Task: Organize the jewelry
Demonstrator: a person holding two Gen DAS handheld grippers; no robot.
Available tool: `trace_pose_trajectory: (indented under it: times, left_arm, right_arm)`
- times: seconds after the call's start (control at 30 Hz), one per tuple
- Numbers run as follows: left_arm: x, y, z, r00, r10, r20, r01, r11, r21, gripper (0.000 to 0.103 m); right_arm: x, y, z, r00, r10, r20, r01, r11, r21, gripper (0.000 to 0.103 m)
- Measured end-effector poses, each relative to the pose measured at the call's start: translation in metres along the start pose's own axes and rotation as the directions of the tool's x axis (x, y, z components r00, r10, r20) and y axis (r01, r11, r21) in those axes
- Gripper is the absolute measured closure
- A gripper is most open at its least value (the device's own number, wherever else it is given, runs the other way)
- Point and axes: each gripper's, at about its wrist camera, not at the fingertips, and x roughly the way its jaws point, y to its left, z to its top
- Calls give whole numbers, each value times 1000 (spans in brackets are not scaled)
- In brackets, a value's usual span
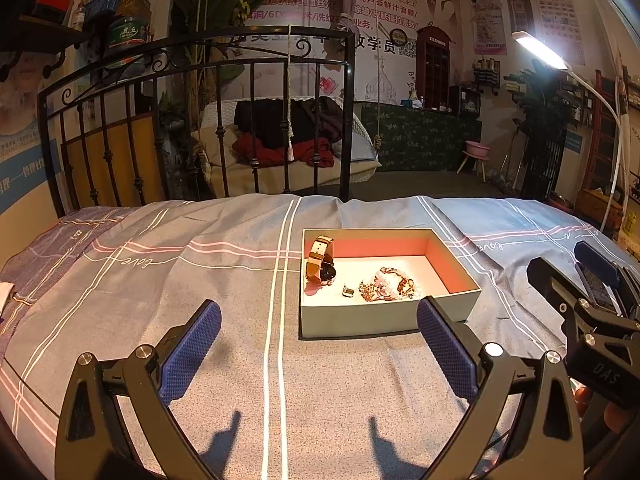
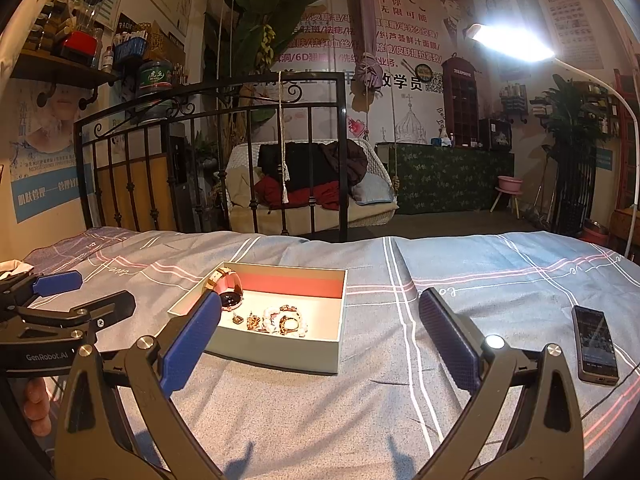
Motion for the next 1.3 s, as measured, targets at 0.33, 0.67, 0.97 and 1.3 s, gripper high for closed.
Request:
trace_pose_trajectory:
  times: [0.33, 0.67, 0.97, 1.3]
  left_arm:
    - [1, 0, 1, 1000, -2, -3, 2, 1000, -2, 6]
    - [0, -2, 0, 1000, 0, -3, 0, 1000, 1, 6]
    - [0, -1, 0, 1000, 7, -5, -7, 1000, 2, 6]
    - [5, 1, 2, 1000, 5, -28, -5, 1000, -15, 6]
  right_arm:
    - [0, 0, -1, 1000, 0, -4, 0, 1000, 1, 5]
    - [1, -1, -3, 1000, 1, -7, -1, 1000, 0, 5]
    - [2, 0, -4, 1000, 4, -12, -4, 1000, 0, 5]
    - [2, 0, -5, 1000, 1, -19, -1, 1000, 0, 5]
